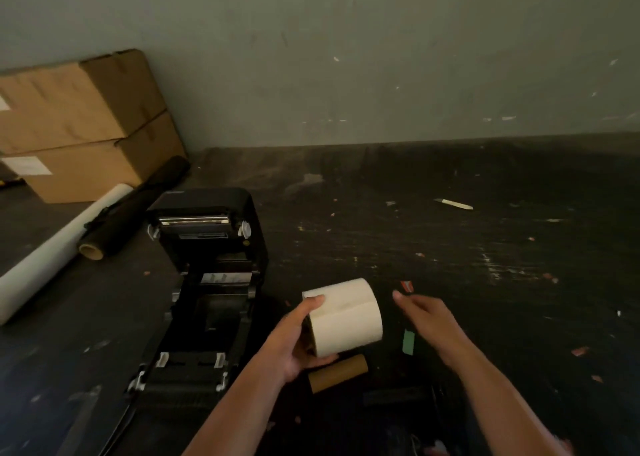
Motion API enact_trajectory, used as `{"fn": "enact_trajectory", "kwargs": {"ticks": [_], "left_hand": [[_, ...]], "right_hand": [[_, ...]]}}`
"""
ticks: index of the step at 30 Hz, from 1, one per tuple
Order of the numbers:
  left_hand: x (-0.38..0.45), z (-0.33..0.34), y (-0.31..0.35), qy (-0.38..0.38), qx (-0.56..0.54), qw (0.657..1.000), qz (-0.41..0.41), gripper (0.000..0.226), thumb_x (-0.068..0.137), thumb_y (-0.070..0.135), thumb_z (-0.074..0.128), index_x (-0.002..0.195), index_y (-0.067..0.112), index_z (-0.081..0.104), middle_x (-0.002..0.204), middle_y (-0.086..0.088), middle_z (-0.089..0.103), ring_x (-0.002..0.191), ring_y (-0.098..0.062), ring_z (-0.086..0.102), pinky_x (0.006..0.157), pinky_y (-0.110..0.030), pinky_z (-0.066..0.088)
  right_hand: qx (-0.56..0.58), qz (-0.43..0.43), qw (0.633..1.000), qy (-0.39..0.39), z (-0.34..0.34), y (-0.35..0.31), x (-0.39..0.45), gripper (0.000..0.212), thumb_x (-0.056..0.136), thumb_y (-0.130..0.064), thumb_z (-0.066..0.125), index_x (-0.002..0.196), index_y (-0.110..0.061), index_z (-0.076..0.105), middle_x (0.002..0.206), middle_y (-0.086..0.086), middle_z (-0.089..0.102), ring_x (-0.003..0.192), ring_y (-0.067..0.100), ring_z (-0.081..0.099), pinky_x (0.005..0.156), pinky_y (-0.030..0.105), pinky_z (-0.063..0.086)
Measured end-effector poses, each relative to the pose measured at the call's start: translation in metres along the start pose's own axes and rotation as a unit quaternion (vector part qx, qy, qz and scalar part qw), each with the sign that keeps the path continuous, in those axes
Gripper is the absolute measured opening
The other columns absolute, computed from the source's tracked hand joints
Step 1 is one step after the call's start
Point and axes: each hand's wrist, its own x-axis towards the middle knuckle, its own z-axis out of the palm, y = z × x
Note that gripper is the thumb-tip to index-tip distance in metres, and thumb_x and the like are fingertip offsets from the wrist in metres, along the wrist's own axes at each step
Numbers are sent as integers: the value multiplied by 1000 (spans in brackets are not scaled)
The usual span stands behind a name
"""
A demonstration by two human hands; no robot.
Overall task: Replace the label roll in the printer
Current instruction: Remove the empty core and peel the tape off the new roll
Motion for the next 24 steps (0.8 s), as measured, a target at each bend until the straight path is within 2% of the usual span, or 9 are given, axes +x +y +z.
{"fn": "enact_trajectory", "kwargs": {"ticks": [1, 3, 5, 7, 11, 14, 16, 18, 24], "left_hand": [[-2, 1, 0, -7, 13, 1000, 0, 93, 33, 37, 94, 117, 24, 57, 120, -17, 60, 106, -40, 58, 68, -54, 57], [-5, 2, -2, -21, 37, 999, 4, 92, 31, 39, 94, 115, 24, 59, 119, -16, 61, 106, -39, 59, 66, -50, 57], [-9, 4, -4, -36, 51, 998, 6, 89, 33, 40, 93, 114, 24, 61, 118, -16, 62, 105, -39, 59, 66, -49, 57], [-16, 5, -4, -48, 59, 997, 11, 85, 35, 39, 92, 113, 23, 62, 116, -16, 63, 104, -38, 59, 63, -48, 57], [-27, 1, -6, -87, 75, 993, 22, 76, 46, 36, 87, 116, 22, 61, 112, -14, 67, 103, -36, 61, 61, -44, 57], [-31, -9, -10, -151, 64, 986, 25, 74, 53, 34, 88, 120, 20, 61, 105, -13, 73, 96, -35, 69, 68, -46, 57], [-32, -14, -13, -183, 49, 982, 4, 79, 50, 34, 92, 120, 20, 60, 111, -16, 71, 99, -38, 67, 76, -53, 56], [-34, -15, -17, -180, 60, 982, -22, 82, 46, 40, 92, 119, 22, 61, 118, -18, 66, 107, -40, 63, 86, -59, 52], [-45, -9, -32, -188, 126, 973, -33, 75, 49, 33, 88, 118, 23, 60, 118, -16, 64, 107, -36, 60, 79, -56, 54]], "right_hand": [[44, 9, 999, -23, 2, -8, -8, 44, 85, -58, 56, 115, -27, 64, 119, -3, 59, 114, 17, 53, 101, 41, 40], [55, 7, 997, -59, 7, -20, -24, 39, 80, -65, 56, 101, -34, 66, 110, -8, 60, 110, 15, 51, 98, 40, 38], [56, 2, 995, -78, 13, -24, -38, 42, 76, -67, 59, 97, -32, 67, 110, -6, 63, 107, 15, 54, 99, 41, 40], [92, 11, 992, -83, 16, -24, -50, 42, 75, -61, 65, 99, -26, 67, 110, -2, 64, 106, 17, 57, 100, 45, 45], [168, 26, 983, -73, 18, -25, -71, 31, 76, -39, 75, 97, -18, 69, 106, 1, 62, 101, 18, 59, 90, 46, 54], [164, 8, 985, -52, 20, -30, -91, 21, 80, -35, 72, 96, -21, 69, 105, 0, 64, 100, 18, 60, 87, 46, 55], [157, 4, 987, -44, 21, -33, -103, 20, 83, -33, 70, 98, -20, 69, 108, 2, 66, 103, 19, 60, 89, 49, 54], [140, 0, 989, -37, 23, -35, -116, 21, 84, -31, 70, 101, -18, 69, 108, 3, 68, 101, 18, 63, 89, 49, 55], [86, 3, 996, -21, 19, -28, -139, 30, 80, -36, 72, 105, -20, 68, 108, -2, 66, 100, 15, 64, 83, 37, 57]]}}
